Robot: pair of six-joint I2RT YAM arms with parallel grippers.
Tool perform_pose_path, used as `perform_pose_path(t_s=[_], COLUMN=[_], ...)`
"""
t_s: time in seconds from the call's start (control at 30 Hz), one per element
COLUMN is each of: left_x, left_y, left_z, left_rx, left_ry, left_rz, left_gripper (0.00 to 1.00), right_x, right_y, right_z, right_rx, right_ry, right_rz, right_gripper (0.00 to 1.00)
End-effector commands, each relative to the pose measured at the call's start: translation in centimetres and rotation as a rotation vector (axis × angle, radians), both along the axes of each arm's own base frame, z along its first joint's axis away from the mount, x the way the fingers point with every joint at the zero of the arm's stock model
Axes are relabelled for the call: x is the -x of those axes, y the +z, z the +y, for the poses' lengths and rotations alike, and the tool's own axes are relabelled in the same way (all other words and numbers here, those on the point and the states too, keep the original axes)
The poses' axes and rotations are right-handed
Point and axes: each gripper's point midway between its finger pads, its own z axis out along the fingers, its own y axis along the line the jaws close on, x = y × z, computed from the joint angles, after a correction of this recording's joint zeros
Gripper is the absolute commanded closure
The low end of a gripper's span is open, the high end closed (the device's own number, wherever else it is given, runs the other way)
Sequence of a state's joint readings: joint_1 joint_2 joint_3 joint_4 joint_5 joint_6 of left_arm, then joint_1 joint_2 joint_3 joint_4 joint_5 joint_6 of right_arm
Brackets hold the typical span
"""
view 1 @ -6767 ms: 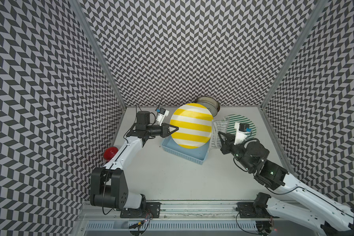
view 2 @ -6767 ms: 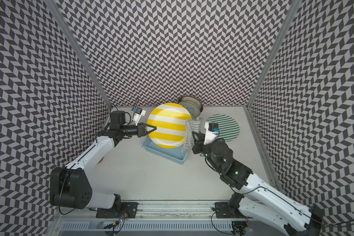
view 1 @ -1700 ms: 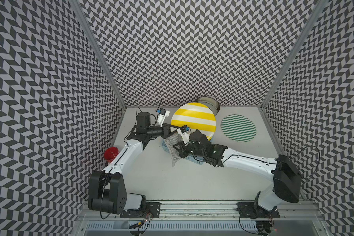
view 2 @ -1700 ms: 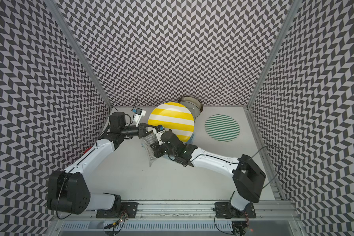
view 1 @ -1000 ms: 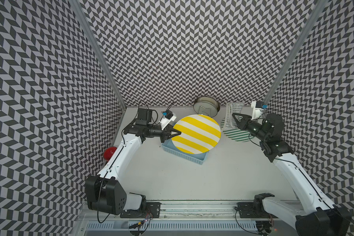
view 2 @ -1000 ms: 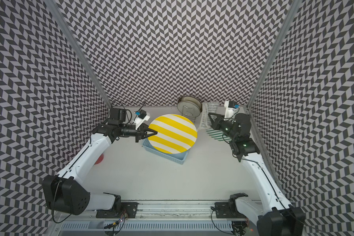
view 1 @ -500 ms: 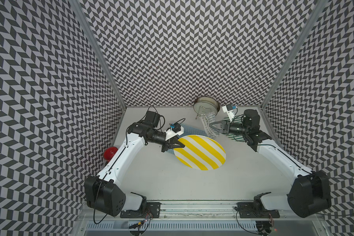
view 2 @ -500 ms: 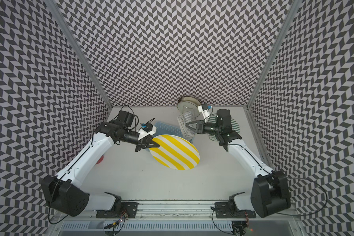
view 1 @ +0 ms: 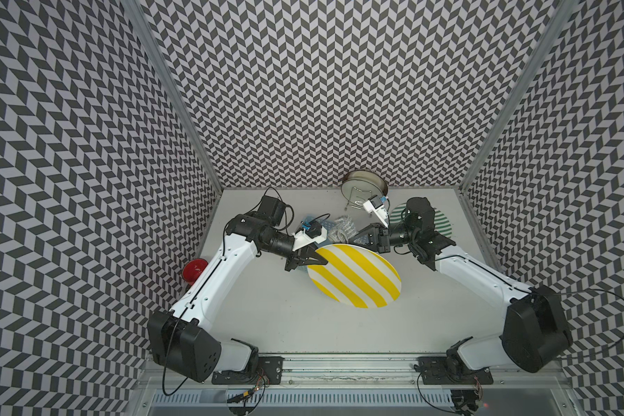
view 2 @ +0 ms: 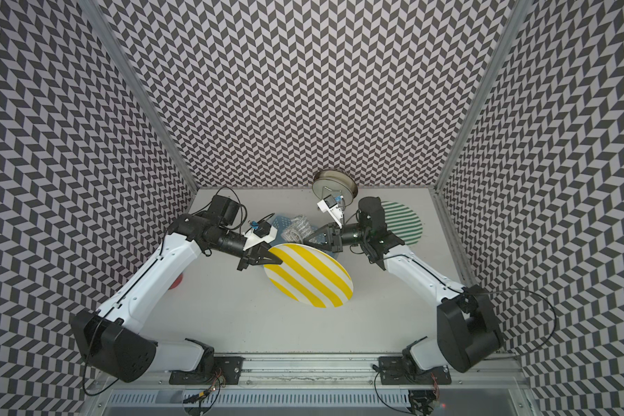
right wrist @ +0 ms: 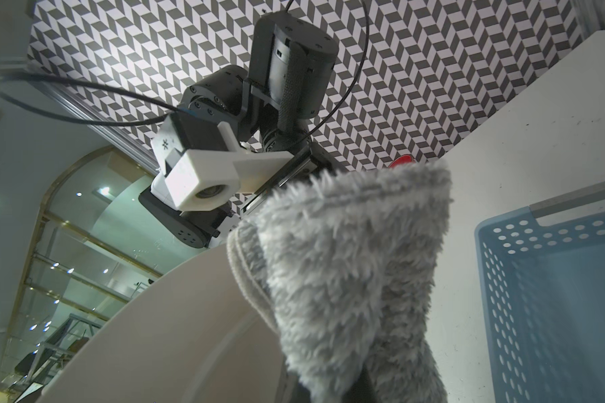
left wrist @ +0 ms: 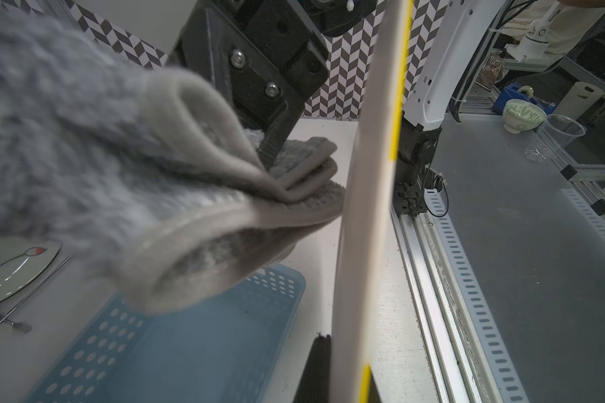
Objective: Wipe the wet plate dry
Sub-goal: Wipe the plate with towel.
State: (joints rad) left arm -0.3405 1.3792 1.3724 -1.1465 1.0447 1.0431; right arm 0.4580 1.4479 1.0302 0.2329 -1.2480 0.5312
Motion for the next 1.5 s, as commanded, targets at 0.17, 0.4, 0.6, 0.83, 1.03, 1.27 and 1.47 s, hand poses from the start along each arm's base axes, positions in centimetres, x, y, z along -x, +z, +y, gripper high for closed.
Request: perform_pose_path(t_s=[0.17,0.4,0.6,0.83,1.03,1.27,1.47], left_x=[1.4,1.2,1.0,0.0,-0.7,-1.8,-3.4], left_y=[2.9,2.6,2.2,2.2,2.5,3.5,3.9], left_z=[-0.8,-1.0,-1.0,-1.1,-0.8,0.2,1.8], left_rx=[0.088,0.078,0.065,0.048,0.051,0.068,0.072], left_ry=[-0.061,-0.060,-0.053,-0.009,0.022,0.078,0.149], left_rz=[-0.020,-0.002,0.011,0.006,-0.006,-0.032,-0.047], left_gripper=[1.00,1.00,1.00,1.00,1.00,1.00,1.00], right_x=[2.4,3.3,4.0,5.2,5.7,5.0,4.6], right_y=[0.6,0.8,1.5,2.9,4.0,4.3,4.9], right_z=[1.6,2.3,2.1,1.5,0.8,0.1,-0.8], right_rx=[-0.030,-0.038,-0.054,-0.080,-0.097,-0.091,-0.098], right_ry=[0.130,0.179,0.196,0.206,0.190,0.144,0.100], right_rz=[-0.094,-0.114,-0.149,-0.206,-0.249,-0.251,-0.266], right_gripper=[1.00,1.00,1.00,1.00,1.00,1.00,1.00])
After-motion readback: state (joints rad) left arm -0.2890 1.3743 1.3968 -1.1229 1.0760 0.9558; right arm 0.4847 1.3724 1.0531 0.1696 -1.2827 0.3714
